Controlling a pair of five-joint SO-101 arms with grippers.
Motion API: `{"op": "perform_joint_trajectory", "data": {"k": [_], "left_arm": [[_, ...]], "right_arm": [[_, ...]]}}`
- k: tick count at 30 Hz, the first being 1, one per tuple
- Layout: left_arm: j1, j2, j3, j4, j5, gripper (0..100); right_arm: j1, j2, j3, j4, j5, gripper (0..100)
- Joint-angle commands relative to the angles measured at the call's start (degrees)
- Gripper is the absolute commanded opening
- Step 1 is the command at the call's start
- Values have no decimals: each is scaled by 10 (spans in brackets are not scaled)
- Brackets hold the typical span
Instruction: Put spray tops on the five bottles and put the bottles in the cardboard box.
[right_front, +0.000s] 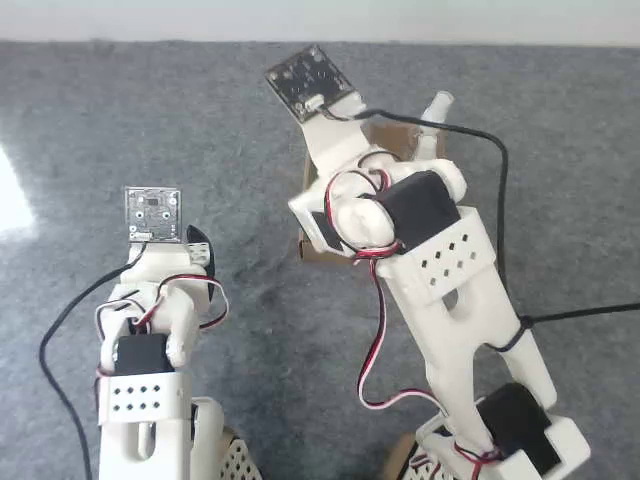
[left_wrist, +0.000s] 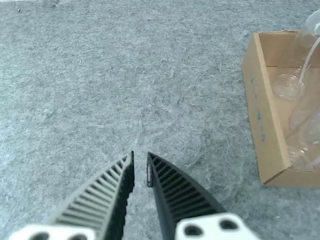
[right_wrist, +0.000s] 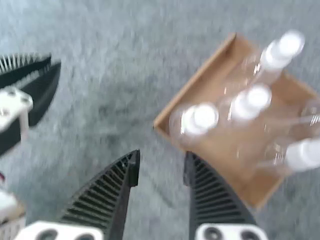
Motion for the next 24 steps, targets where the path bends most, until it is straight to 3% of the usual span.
{"op": "perform_joint_trajectory", "data": {"k": [1, 11, 16, 24], "left_arm": [[-3, -13, -6, -12, -3, 38], [-3, -13, -6, 8, -4, 38], [-3, -13, -2, 9, -4, 38], [-3, -13, 22, 9, -4, 38]], "right_arm": [[18, -33, -32, 30, 4, 64], [88, -87, 10, 52, 5, 7], [90, -161, 143, 45, 4, 7], [90, -333, 434, -63, 5, 7]]}}
